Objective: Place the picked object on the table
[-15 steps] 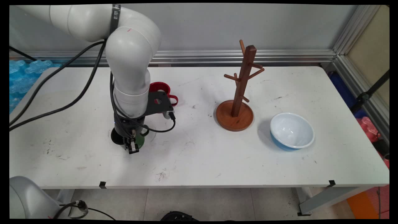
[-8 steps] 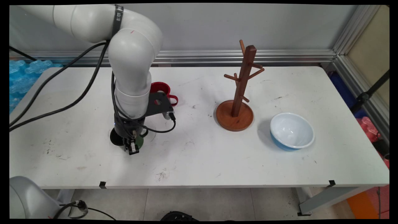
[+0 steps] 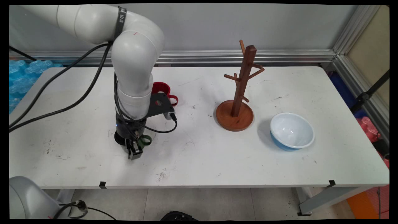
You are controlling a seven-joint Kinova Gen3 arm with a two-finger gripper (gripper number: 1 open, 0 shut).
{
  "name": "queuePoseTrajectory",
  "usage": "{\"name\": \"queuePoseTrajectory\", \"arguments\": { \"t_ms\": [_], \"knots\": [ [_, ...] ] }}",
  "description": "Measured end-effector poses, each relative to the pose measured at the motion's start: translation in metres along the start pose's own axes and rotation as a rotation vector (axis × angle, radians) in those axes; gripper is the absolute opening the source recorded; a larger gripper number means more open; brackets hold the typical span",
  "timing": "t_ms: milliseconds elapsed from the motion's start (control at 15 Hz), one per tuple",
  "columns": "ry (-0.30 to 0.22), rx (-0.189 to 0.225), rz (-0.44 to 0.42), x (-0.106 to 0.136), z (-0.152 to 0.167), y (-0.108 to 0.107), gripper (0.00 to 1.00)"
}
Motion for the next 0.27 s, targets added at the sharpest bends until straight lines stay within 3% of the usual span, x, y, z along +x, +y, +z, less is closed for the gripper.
{"name": "queuePoseTrajectory", "arguments": {
  "t_ms": [267],
  "knots": [
    [0.013, -0.005, -0.011, 0.0028, 0.0015, 0.0013, 1.0]
  ]
}}
